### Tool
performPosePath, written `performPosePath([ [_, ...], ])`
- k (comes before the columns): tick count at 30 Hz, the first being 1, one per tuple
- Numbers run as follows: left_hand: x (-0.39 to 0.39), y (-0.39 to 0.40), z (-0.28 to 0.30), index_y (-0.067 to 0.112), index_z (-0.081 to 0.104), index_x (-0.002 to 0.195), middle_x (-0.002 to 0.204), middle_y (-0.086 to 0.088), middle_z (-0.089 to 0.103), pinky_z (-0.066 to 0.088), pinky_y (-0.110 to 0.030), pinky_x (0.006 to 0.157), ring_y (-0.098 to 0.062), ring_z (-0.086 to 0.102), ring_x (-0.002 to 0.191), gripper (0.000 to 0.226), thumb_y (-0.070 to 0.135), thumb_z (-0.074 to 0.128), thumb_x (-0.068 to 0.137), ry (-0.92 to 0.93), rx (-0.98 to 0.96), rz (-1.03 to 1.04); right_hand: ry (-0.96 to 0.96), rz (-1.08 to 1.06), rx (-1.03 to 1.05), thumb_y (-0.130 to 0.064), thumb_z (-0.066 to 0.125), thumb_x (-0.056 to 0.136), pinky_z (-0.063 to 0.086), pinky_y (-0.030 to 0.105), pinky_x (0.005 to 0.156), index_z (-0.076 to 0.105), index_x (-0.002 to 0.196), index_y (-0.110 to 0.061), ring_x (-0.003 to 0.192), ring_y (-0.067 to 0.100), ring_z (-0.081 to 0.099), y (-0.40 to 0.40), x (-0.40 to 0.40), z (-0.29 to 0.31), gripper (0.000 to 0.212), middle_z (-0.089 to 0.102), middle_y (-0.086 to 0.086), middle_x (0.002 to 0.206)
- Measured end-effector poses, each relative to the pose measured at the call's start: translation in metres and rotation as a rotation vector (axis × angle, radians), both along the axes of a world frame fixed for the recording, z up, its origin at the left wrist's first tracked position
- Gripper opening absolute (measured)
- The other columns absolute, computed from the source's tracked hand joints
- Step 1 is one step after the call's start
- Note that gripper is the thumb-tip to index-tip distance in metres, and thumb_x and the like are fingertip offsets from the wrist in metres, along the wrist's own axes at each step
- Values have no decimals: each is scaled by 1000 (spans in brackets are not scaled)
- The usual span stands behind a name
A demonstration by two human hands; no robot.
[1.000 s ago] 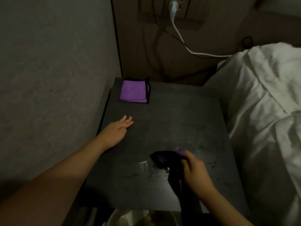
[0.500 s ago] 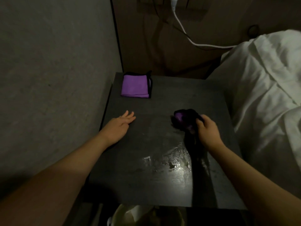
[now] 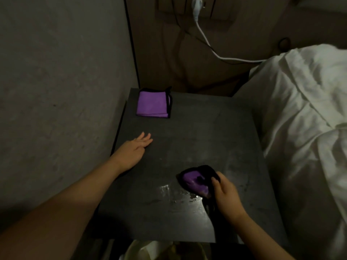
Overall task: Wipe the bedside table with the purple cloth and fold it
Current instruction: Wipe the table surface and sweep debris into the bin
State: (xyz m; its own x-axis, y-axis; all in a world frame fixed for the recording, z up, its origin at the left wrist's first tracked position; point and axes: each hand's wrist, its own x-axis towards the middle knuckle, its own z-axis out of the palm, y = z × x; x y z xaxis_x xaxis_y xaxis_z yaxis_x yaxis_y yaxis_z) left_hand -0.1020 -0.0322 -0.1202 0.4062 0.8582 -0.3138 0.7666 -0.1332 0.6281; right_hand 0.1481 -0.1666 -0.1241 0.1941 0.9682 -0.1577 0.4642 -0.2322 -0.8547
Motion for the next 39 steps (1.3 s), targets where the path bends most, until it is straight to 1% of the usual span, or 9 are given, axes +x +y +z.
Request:
performPosePath([
  [5,0,0,-1,11,31,140,154,-4,19,3,-33,121,-14,8,145,52,-7,28,90,6,16,-1,103,23,-59,-2,43,92,39,8,56,55,71,-24,59,-3,53,10,11,15,33,58,-4,69],
  [8,2,0,-2,10,33,139,154,-4,20,0,-21,116,-14,9,145,52,-8,28,90,-17,25,6,88,-124,65,-2,43,93,37,7,53,54,70,-20,56,-1,49,31,30,36,31,55,-3,67],
  [12,1,-2,-2,5,35,137,153,-8,22,0,-18,113,-16,10,145,52,-11,29,89,-54,22,22,-134,-130,185,-4,42,93,35,10,55,56,92,-12,69,6,50,64,49,52,16,54,-3,76],
  [16,0,-1,-3,9,33,139,154,-4,20,2,-35,121,-14,9,145,53,-9,29,89,-26,21,14,-258,-60,105,0,45,91,33,19,67,59,102,1,85,18,53,67,45,21,18,60,10,91],
  [21,6,-4,-1,9,29,141,155,-2,16,-2,-20,113,-13,6,145,53,-7,29,90,5,32,0,-183,-133,90,0,44,91,31,19,62,58,96,1,78,20,53,41,26,-2,15,58,8,83],
  [24,8,-8,3,10,25,142,156,-1,12,-4,-11,106,-13,2,145,54,-5,30,91,35,39,-3,-175,-52,72,1,44,90,32,20,58,58,92,-1,71,22,54,28,17,-2,14,59,8,78],
  [27,9,-12,4,8,22,143,156,-6,11,-3,-21,115,-16,2,146,56,-4,33,89,61,61,-37,-208,-20,91,-3,44,90,34,20,54,59,91,-4,67,22,56,18,12,-2,14,59,5,74],
  [32,11,-20,6,8,18,144,157,-6,9,-1,-16,112,-16,2,146,59,3,38,88,147,109,-91,-191,41,64,3,46,88,39,3,56,54,89,-23,66,2,57,-4,0,0,27,60,-2,72],
  [39,12,-29,7,8,19,144,157,-5,8,0,-16,111,-14,2,146,59,2,37,89,151,88,-77,-108,81,14,-12,42,84,45,13,62,61,86,-30,72,6,60,-38,-17,-5,25,66,-8,73],
])
